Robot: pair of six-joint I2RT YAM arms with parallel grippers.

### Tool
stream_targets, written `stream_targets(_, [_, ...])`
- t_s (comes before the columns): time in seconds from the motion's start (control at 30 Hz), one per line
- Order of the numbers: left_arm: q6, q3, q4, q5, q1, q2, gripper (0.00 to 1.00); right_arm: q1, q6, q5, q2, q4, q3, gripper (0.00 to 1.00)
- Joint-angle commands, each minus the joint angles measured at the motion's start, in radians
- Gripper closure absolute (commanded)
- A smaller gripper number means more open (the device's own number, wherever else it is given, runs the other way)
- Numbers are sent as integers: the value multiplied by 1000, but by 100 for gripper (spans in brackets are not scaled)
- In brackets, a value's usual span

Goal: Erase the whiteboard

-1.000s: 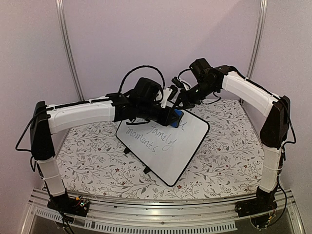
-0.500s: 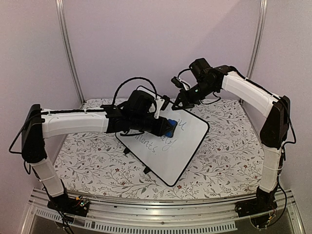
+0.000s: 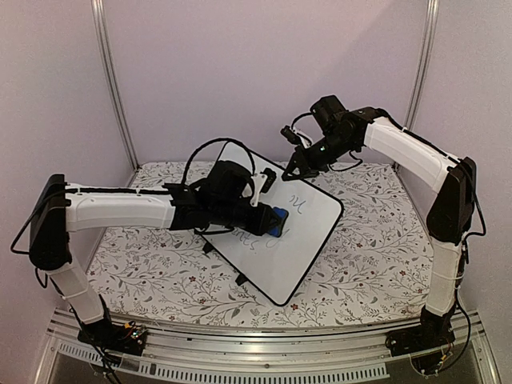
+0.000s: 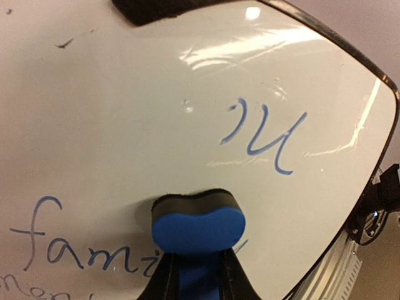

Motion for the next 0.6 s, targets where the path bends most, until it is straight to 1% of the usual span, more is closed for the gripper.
stream_targets(0.0, [26,58,-82,-20,-18,79,100,62,-82,-2,-5,-42,-8,100])
stream_targets(0.3, [66,220,-118,-49,-2,150,100,62,-81,0,-18,-42,-14,100])
stream_targets(0.33, [69,238,-120,-70,1,155,100,62,-82,1,-20,-42,-14,100])
stream_targets(0.57, [82,294,-133,-78,19,167,100,62,-82,4,-26,-40,-19,100])
